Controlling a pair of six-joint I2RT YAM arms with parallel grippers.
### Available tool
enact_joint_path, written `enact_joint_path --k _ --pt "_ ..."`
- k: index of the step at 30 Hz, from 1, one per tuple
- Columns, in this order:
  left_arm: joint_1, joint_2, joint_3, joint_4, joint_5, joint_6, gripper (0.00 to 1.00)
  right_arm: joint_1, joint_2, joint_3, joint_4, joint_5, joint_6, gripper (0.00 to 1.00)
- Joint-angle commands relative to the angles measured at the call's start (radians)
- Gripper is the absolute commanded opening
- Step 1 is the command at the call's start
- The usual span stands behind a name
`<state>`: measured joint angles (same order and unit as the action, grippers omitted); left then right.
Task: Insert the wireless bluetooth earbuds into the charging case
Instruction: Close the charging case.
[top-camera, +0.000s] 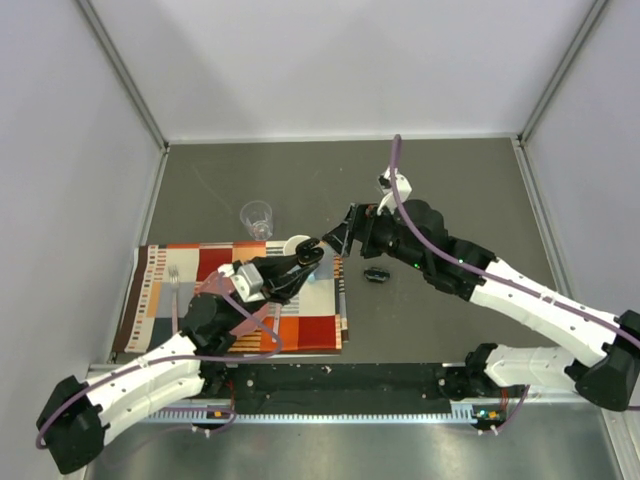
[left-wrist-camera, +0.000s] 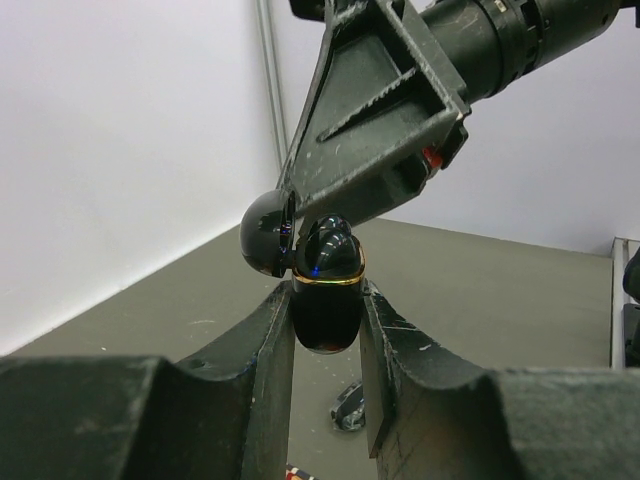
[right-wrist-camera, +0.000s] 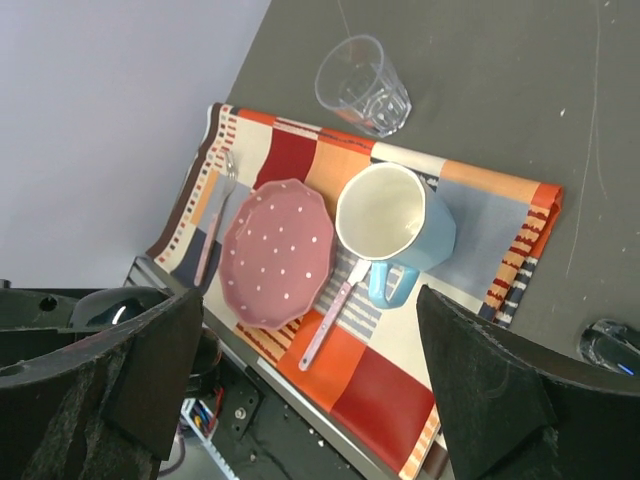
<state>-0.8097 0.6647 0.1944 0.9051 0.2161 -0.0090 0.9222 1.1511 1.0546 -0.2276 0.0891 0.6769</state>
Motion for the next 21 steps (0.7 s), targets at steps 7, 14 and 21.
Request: enact_joint_path --k 7,14,21 --pt "-0.005 0.009 0.031 0.020 0.057 -0.003 0.00 0.007 -0.119 -0.057 0.105 0.092 0.038 0.88" --pt "-0.005 0.061 0.074 0.012 0.158 0.000 0.00 0.006 -0.128 -0.081 0.152 0.058 0.033 0.88" --pt "-0.005 0.119 0.103 0.017 0.220 -0.006 0.00 0.006 -0.073 -0.047 0.149 -0.015 0.010 0.88"
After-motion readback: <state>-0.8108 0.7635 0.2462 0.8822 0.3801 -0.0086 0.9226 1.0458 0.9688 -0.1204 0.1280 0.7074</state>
